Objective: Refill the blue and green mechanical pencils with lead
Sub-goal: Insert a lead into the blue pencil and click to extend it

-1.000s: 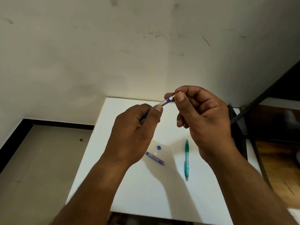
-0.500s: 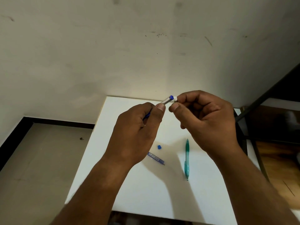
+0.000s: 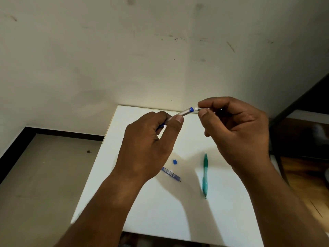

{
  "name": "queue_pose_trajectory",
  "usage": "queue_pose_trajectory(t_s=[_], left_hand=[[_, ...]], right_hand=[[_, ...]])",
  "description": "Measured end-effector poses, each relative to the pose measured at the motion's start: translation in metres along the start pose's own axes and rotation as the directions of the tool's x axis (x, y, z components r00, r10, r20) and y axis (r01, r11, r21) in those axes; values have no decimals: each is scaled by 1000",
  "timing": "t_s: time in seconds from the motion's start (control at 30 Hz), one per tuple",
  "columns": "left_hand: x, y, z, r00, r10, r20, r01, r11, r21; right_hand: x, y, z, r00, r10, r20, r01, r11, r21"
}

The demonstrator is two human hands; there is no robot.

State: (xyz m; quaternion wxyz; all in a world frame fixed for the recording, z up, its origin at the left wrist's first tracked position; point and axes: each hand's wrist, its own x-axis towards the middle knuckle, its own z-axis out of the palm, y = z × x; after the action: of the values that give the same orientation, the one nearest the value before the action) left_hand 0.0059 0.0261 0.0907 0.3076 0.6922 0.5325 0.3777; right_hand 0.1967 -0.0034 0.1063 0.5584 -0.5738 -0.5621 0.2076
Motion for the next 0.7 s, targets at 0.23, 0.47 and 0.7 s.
queue_pose_trajectory(t_s=[0.23,0.47,0.7], left_hand=[[0,0,0,1000,9,-4,-9,999,41],[0,3,1,1000,9,12,-9,999,53],[0,1,0,999,40,16,-42,990,133]], right_hand=[[-2,-1,-1,999,-40,30,40,999,-18],[-3,0,-2,997,-49,58,52,997,-49],[0,3,-9,986,-27,163,44,994,-101]])
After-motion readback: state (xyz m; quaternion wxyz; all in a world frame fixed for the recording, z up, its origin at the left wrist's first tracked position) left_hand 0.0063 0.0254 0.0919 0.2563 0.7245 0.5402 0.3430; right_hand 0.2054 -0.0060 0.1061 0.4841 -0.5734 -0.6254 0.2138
